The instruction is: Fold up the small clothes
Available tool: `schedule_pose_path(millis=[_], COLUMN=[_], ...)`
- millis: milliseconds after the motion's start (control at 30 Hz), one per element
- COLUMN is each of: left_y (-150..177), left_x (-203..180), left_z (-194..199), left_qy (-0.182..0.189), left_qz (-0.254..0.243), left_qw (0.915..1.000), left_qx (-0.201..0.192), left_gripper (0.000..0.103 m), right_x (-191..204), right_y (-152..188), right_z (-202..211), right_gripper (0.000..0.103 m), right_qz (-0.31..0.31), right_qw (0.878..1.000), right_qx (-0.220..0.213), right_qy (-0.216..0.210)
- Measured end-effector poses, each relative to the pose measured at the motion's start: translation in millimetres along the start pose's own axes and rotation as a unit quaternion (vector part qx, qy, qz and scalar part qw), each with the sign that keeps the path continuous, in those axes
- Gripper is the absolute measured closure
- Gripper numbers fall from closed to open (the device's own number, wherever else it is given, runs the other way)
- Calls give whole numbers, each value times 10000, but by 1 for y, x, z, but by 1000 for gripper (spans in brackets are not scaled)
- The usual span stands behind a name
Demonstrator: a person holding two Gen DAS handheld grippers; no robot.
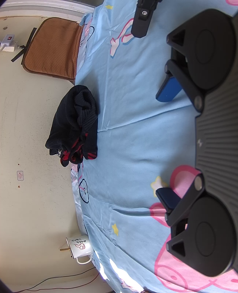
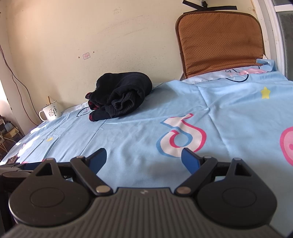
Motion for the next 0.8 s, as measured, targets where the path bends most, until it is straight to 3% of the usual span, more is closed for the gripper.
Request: schedule_pose_path(millis=[800], left_y=[-1], left_x=[8], left_z=[-1], left_qy=[-101], left_qz=[164], left_qw=[9998], left_qx=[-2], left_gripper=[0], right_x=[2], right_y=[0], right_z=[0], right_gripper=[12], right_qz=[18], right_qw=[10000], right_qx=[11], right_qy=[-68])
Point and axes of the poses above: each gripper's, at about its wrist camera, not at the fingertips, and z roughly against the way its jaws point, x to its left, y to its underside, the point moved 9 cm from there along -z, roughly the way its jaws point, and after that the axes turned 10 degrees about x, right-handed, at the moved point
